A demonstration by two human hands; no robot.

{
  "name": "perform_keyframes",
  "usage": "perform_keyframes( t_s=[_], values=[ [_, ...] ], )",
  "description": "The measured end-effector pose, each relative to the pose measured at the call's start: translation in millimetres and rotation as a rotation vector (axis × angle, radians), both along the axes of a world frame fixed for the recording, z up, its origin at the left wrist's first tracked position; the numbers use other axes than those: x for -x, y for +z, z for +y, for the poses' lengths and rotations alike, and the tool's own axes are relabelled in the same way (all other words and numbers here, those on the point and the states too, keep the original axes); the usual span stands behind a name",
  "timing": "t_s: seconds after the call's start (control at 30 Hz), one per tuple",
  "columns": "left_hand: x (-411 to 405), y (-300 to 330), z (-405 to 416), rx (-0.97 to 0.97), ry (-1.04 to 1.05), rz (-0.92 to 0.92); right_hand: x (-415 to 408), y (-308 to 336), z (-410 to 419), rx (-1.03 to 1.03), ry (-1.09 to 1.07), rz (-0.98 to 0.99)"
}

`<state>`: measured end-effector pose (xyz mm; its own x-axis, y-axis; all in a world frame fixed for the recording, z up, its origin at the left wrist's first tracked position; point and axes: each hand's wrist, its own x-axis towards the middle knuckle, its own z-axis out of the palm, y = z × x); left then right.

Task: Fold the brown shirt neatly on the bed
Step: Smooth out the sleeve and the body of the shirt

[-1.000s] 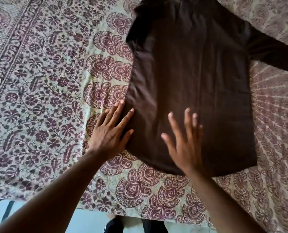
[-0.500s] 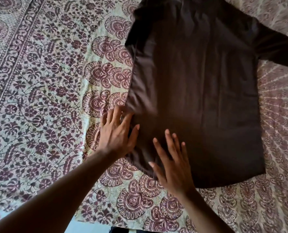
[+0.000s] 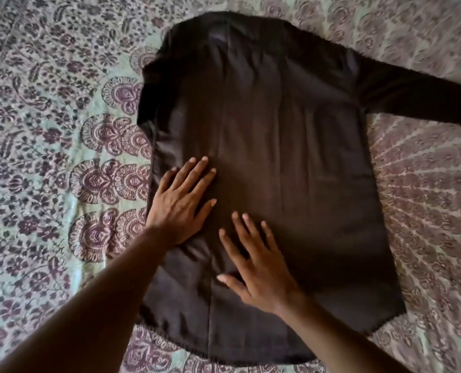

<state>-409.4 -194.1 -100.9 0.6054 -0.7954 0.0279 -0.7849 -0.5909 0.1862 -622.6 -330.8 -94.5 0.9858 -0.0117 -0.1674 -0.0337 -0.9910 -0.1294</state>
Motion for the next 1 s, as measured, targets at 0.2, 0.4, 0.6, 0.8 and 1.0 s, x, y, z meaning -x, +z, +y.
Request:
perform_keyframes(
  t_s=[0.2, 0.4, 0.6, 0.8, 1.0],
  values=[
    [1, -2, 1, 0.059, 0.17, 0.038, -21, 11, -39, -0.094, 0.061, -0.093],
    [-4, -6, 2, 0.042, 0.161, 0.054, -96, 4, -58, 0.043, -0.406, 0.053],
    [-6, -4, 2, 0.046, 0.159, 0.052, -23, 4, 18, -0.039, -0.187, 0.11],
    [-4, -4, 3, 0.067, 0.164, 0.07, 7, 9, 37, -0.099, -0.14, 0.057],
    [-5, 1, 7, 0.146, 0.128, 0.175, -38, 6, 48, 0.02, -0.524, 0.104]
  ],
)
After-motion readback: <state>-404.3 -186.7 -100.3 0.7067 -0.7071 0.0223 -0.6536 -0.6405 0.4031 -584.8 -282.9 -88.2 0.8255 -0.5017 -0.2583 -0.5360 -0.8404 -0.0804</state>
